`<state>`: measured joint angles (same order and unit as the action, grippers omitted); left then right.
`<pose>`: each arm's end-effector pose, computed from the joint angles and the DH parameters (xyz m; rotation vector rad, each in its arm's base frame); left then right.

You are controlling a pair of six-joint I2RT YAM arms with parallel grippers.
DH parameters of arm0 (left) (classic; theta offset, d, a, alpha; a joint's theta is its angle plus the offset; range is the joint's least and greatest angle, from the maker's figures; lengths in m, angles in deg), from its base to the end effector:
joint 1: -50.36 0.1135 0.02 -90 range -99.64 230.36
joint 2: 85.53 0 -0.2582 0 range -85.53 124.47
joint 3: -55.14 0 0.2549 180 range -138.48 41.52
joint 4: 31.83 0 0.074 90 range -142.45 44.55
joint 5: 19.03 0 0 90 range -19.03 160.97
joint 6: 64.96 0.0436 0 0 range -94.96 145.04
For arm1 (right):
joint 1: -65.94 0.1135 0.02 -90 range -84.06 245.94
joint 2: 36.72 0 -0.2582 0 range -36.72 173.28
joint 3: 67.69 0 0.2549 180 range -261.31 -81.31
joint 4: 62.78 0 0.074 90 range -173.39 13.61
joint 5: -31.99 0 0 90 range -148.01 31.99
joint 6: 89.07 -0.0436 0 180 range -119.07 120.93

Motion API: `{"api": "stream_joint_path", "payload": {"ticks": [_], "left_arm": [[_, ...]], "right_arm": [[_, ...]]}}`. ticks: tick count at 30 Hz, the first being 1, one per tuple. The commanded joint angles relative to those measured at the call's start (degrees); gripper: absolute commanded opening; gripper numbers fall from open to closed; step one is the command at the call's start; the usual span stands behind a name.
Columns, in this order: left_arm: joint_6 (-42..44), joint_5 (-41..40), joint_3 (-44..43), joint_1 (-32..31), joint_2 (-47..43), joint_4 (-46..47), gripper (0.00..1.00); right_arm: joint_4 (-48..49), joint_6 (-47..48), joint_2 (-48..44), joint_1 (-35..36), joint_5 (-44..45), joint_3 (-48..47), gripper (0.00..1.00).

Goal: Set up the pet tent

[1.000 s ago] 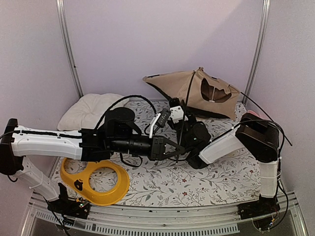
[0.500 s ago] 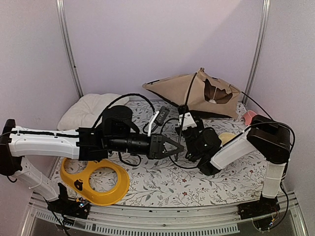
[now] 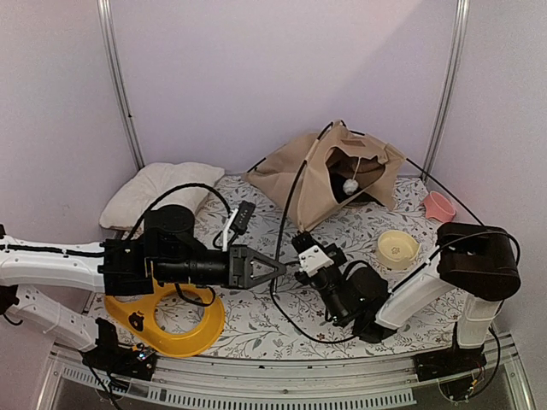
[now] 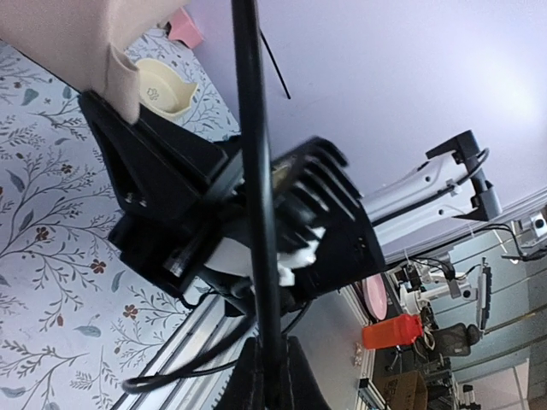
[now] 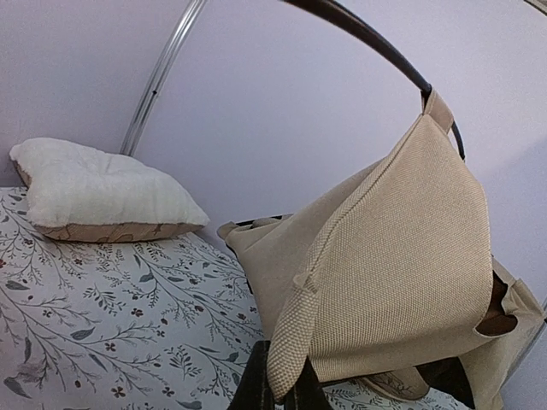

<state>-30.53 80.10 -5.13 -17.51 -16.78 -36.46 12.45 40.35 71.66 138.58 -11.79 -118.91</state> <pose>0.1038 -0.2736 0.2900 0.3638 2.1113 -1.5757 0.1311 0.3139 0.1767 -0.5846 1.2219 -0.0175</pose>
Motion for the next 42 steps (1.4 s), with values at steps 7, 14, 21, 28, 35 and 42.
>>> {"api": "stream_joint_path", "payload": {"ticks": [7, 14, 21, 28, 35, 42], "left_arm": [[0.6, -26.2, 0.8, -4.2, -6.9, 12.3, 0.00], [3.9, -30.6, 0.6, -5.3, -6.4, 20.1, 0.00], [7.8, -33.1, -3.2, -5.3, -2.5, 25.3, 0.00], [8.2, -32.7, -5.8, -4.7, 2.3, 27.2, 0.00], [8.0, -30.3, -9.0, -2.8, 6.1, 25.9, 0.00], [8.8, -30.7, -10.1, -1.4, 8.3, 25.4, 0.00]], "right_arm": [[8.0, -4.8, -8.8, 13.7, -9.7, 6.0, 0.00], [-8.2, -15.2, -18.1, 14.4, -15.5, 8.4, 0.00], [-16.5, -17.4, -17.5, 16.2, -13.7, 8.1, 0.00], [-19.9, -18.1, -15.0, 17.3, -12.1, 7.2, 0.00], [-20.3, -18.7, -13.2, 18.5, -9.5, 7.3, 0.00], [-20.5, -17.9, -13.1, 19.6, -7.4, 7.0, 0.00]]}}
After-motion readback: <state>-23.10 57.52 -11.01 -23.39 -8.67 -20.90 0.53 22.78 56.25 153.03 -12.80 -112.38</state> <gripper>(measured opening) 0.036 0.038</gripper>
